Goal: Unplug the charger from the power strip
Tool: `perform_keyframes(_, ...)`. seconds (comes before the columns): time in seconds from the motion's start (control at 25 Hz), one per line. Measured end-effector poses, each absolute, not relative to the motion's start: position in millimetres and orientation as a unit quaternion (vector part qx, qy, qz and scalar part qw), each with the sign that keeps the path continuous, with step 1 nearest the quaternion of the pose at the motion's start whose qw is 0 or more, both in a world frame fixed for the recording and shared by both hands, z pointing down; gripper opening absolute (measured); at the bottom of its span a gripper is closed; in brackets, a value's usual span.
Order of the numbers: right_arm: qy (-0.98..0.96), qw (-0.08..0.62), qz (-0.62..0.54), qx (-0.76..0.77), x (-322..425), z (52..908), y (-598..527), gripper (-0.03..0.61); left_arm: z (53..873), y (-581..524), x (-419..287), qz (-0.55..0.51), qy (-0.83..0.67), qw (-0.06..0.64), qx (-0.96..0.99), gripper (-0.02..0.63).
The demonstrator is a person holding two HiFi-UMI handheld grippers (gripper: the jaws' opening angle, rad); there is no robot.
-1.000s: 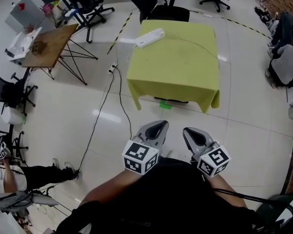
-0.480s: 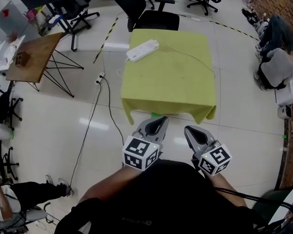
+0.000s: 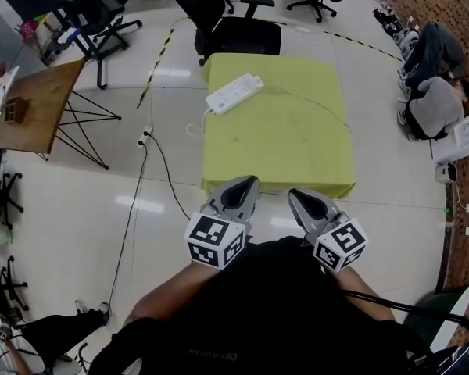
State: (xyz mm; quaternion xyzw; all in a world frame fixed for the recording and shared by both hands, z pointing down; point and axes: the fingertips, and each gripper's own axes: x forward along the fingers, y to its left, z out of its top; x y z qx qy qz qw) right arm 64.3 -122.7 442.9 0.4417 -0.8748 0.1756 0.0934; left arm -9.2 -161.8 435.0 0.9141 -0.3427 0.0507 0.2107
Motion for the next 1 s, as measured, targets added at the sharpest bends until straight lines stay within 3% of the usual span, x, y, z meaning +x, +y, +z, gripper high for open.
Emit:
perform_keyframes(0.4, -0.891, 0.117, 0.193, 0.394, 30.9, 459.3, -178.9, 0.003, 459.6, -215.0, -44.6, 0.054, -0.387, 0.247, 0.887, 0.006)
perform_keyframes(0.76, -0.916, 0.097, 0.197, 0.336, 64.8, 459.9, -262.0, 0.003, 453.7, -287.7, -38.0, 0.066, -0.471, 0.226, 0.85, 0.006)
perform_keyframes(1.0, -0.926, 0.085, 0.208, 0.304, 98.7, 462.8, -301.9, 0.003, 450.0, -318.4, 4.3, 0.083, -0.493, 0.211, 0.84, 0.006)
